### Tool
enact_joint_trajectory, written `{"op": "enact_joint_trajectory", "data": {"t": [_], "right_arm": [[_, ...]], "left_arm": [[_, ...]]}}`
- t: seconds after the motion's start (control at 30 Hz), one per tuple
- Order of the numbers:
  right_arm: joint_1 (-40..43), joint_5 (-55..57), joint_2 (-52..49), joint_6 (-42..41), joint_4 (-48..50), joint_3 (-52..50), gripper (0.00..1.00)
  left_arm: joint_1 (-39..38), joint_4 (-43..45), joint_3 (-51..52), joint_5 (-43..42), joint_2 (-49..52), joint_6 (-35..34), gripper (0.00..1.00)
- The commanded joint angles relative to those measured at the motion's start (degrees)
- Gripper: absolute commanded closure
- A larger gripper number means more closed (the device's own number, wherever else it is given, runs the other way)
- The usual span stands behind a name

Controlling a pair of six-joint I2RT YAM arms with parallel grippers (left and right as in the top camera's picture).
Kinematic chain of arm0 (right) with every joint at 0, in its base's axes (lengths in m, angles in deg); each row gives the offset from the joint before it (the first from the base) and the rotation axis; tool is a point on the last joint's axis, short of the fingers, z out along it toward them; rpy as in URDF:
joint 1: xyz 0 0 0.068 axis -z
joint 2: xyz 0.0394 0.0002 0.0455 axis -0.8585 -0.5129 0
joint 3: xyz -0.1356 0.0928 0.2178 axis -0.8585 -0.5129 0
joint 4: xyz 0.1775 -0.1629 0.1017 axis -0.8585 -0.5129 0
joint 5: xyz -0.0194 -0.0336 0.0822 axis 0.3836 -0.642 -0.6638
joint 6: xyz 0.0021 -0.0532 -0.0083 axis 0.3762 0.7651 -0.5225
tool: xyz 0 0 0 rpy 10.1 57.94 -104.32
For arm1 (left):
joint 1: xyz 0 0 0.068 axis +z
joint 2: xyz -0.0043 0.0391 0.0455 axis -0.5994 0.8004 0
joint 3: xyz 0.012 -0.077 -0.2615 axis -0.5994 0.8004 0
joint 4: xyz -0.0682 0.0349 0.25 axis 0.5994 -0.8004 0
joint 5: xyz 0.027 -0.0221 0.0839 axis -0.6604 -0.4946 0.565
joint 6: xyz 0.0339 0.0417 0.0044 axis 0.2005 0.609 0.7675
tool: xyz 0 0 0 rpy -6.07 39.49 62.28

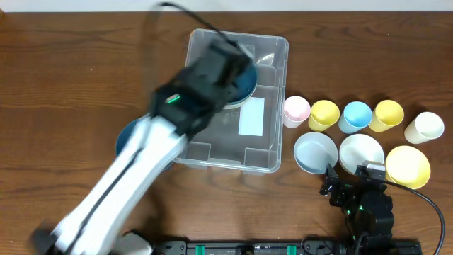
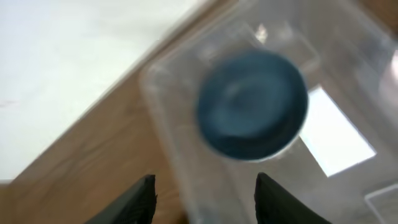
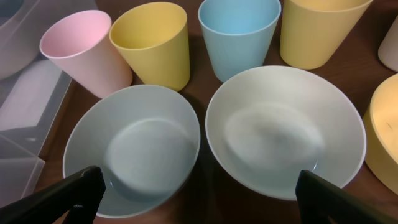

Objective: Pack container
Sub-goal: 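Carry the teal bowl with the left gripper and place it in the cream bowl, then return the left gripper and grasp the second teal bowl's rim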

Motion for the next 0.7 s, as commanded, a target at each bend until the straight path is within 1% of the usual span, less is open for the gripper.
{"op": "enact_joint_trajectory", "data": {"t": [0.0, 0.13, 0.27, 0.33, 0.43, 0.53, 0.67], "right_arm": [[0.37, 0.2, 0.35, -0.59, -0.11, -0.24, 0.01], [0.37, 0.2, 0.35, -0.59, -0.11, -0.24, 0.01], [0.37, 0.2, 0.35, -0.59, -0.11, -0.24, 0.01], [0.37, 0.17, 0.35, -0.59, -0.11, -0.24, 0.01], [0.37, 0.2, 0.35, -0.59, -0.11, -0.24, 0.01], [0.37, 0.2, 0.35, -0.59, -0.11, -0.24, 0.01], [0.37, 0.2, 0.35, -0.59, -0.11, -0.24, 0.01]], "left_arm": [[3.28, -4.68, -0.94, 3.23, -7.15, -11.21, 0.48], [10.56, -15.1, -0.9, 3.19, -11.78, -20.61, 0.48], [18.86, -25.81, -0.33, 2.45, -11.61, -29.22, 0.46], [22.8, -28.87, 1.53, 0.7, -10.71, -31.34, 0.44], [26.97, -29.59, 5.64, -2.54, -9.16, -32.59, 0.44], [30.01, -27.78, 11.08, -6.51, -7.15, -32.94, 0.43], [32.15, -26.32, 16.06, -7.02, -4.46, -34.53, 0.43]]}}
